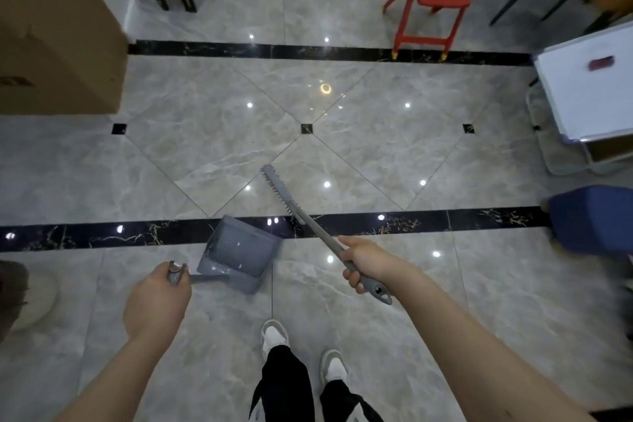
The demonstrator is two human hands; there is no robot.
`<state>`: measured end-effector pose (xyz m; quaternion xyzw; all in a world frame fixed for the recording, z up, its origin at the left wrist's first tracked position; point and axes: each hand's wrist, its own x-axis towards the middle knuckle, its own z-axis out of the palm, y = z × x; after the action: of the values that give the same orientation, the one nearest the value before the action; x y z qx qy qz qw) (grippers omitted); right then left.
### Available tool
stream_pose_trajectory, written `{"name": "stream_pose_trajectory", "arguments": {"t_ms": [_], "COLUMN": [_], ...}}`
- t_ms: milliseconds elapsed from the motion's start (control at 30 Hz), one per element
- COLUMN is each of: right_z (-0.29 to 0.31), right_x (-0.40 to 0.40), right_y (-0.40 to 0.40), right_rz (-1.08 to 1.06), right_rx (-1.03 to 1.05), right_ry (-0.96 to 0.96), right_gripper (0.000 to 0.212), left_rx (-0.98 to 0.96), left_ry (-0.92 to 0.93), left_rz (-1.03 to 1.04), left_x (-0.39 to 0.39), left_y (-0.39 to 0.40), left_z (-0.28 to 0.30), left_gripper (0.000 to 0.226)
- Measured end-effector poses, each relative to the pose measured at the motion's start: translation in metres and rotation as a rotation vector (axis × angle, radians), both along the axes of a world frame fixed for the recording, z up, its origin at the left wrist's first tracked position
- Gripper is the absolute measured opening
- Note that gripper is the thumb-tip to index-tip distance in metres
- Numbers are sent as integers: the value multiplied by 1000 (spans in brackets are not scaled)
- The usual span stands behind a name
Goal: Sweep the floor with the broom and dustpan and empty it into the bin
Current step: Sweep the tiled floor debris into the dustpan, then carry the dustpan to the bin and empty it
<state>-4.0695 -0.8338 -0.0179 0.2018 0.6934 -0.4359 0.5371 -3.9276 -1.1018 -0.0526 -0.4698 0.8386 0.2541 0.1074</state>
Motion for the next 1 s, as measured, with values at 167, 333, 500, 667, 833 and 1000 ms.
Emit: {"name": "stream_pose_trajectory", "arguments": {"t_ms": [167, 333, 500, 667, 833, 1000], "right_z": [18, 51, 95, 129, 161, 185], "right_x": [12, 18, 16, 3, -2, 6], "right_y": [37, 71, 102, 96, 43, -42], "right_rz": [-213, -435, -363, -380, -277, -223], "right_rx": [27, -52, -77, -203, -219, -307], "right_ry": [-59, -107, -37, 3, 50, 78], "right_gripper": [28, 24, 23, 27, 29, 27], "left_rx": [-54, -92, -128, -189, -240, -216], "left_ry": [-22, -17, 25, 80, 94, 137], "left_rz": [-91, -168, -187, -102, 76, 297], "left_x": [1, 6, 28, 59, 107, 155], "left_y": [30, 60, 81, 81, 58, 16], "left_z": [33, 76, 119, 149, 179, 186], "left_gripper": [29, 31, 30, 27, 26, 26]}}
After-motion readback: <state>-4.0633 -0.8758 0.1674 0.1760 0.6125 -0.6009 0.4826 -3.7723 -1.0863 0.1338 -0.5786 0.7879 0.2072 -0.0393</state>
